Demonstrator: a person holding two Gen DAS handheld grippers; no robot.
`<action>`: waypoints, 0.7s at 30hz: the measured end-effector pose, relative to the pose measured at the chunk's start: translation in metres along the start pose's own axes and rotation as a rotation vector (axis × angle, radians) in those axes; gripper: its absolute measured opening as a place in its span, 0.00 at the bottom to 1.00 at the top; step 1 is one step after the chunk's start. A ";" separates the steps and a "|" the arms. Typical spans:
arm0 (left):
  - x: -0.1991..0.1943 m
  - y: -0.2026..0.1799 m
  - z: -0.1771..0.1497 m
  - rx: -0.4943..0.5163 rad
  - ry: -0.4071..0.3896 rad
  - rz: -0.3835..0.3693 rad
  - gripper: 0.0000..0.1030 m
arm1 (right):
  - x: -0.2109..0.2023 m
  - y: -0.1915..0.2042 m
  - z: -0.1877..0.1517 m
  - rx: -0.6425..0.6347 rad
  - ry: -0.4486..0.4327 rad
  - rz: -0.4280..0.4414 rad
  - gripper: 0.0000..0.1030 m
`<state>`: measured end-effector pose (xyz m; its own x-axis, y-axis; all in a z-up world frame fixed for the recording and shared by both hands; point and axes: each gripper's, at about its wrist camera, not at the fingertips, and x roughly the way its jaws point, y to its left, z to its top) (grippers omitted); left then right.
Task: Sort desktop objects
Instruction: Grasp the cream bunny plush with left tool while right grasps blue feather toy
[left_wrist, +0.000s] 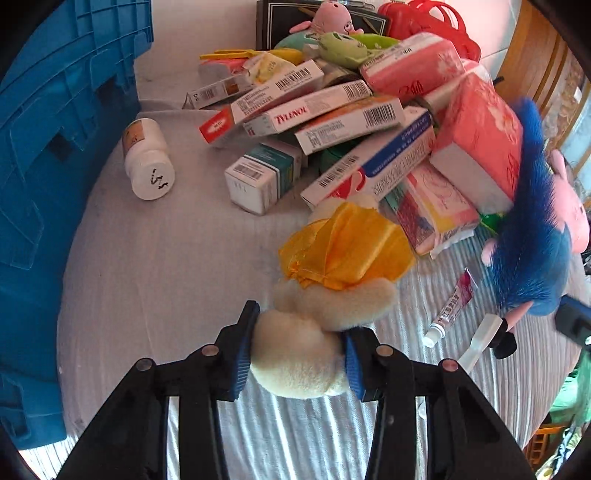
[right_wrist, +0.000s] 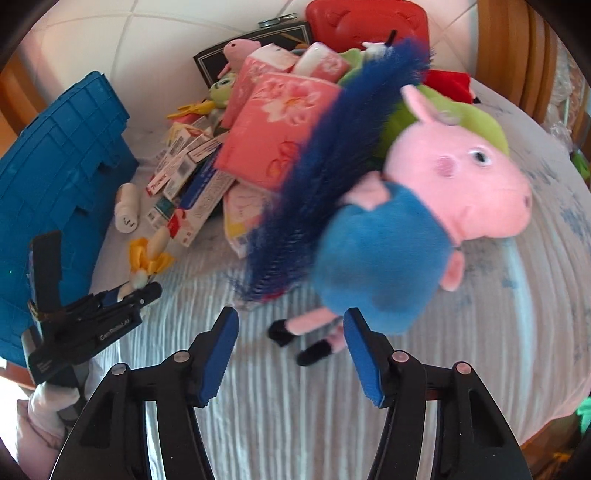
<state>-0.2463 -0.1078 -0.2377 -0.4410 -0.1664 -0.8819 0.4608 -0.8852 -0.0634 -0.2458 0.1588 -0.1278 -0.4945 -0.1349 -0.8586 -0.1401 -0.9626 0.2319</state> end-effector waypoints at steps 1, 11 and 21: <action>-0.001 0.002 0.000 0.001 -0.004 -0.010 0.40 | 0.007 0.005 0.001 0.013 0.008 0.008 0.58; 0.001 0.007 0.012 0.050 -0.033 -0.045 0.40 | 0.067 0.022 0.008 0.098 0.020 -0.044 0.15; -0.054 0.000 0.028 0.068 -0.144 -0.061 0.40 | -0.007 0.037 0.020 0.047 -0.196 -0.028 0.13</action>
<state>-0.2440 -0.1106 -0.1769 -0.5747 -0.1677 -0.8010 0.3786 -0.9222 -0.0785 -0.2649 0.1293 -0.1045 -0.6466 -0.0551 -0.7609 -0.1939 -0.9527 0.2338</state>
